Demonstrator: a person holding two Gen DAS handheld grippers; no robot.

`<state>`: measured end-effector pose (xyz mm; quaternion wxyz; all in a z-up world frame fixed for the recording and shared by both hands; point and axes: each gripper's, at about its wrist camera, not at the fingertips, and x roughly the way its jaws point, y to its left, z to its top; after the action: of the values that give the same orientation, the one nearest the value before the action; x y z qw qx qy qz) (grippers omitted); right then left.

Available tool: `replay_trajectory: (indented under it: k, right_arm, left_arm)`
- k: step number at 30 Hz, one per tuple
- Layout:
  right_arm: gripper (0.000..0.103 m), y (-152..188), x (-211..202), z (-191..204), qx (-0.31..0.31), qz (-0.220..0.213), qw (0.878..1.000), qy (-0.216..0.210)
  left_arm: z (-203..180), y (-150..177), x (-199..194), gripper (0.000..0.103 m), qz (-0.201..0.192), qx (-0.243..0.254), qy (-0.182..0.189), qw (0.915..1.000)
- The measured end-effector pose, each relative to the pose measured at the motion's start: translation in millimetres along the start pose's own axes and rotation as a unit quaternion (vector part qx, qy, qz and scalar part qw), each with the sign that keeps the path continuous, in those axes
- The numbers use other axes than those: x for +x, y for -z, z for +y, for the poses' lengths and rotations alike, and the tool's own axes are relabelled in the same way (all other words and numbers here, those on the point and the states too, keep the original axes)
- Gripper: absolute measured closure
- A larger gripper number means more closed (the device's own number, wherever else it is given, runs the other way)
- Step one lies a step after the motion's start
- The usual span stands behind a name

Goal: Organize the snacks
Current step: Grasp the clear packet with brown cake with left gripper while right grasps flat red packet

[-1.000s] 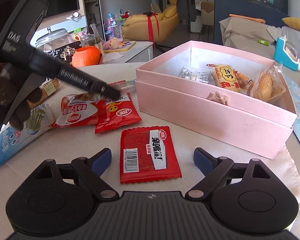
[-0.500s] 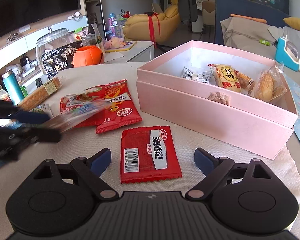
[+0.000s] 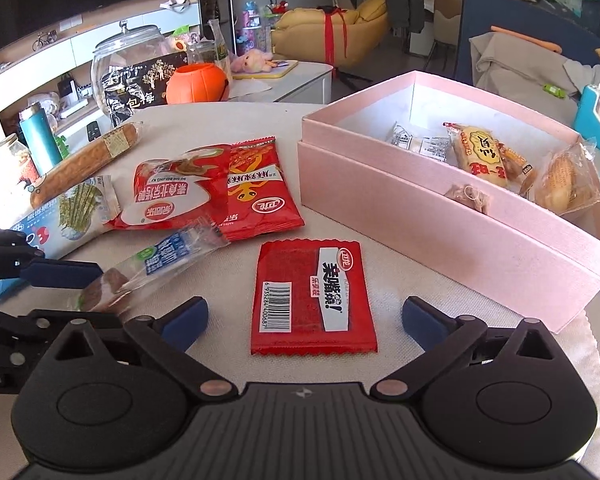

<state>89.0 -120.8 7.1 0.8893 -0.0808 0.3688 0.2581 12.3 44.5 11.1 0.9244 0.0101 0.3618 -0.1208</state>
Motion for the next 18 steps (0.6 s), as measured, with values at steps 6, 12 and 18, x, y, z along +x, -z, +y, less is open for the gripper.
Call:
replay_trajectory:
  k: [6,12,18]
  right_arm:
    - [0.0,-6.8,5.4,1.9,0.021,0.004,1.0,0.018]
    - [0.036,-17.7,5.4,11.2,0.022,0.011,0.999,0.031]
    - [0.044,-3.3,-17.0,11.6,-0.004,0.035,0.999,0.039]
  left_arm:
    - [3.2,4.4,-6.6,0.056,0.003,-0.005,0.022,0.9998]
    - [7.0,2.9,-9.3,0.056,0.018,-0.025,0.04,0.9987]
    - [6.6,-13.5,5.3,0.056,0.031,-0.035,0.043,0.998]
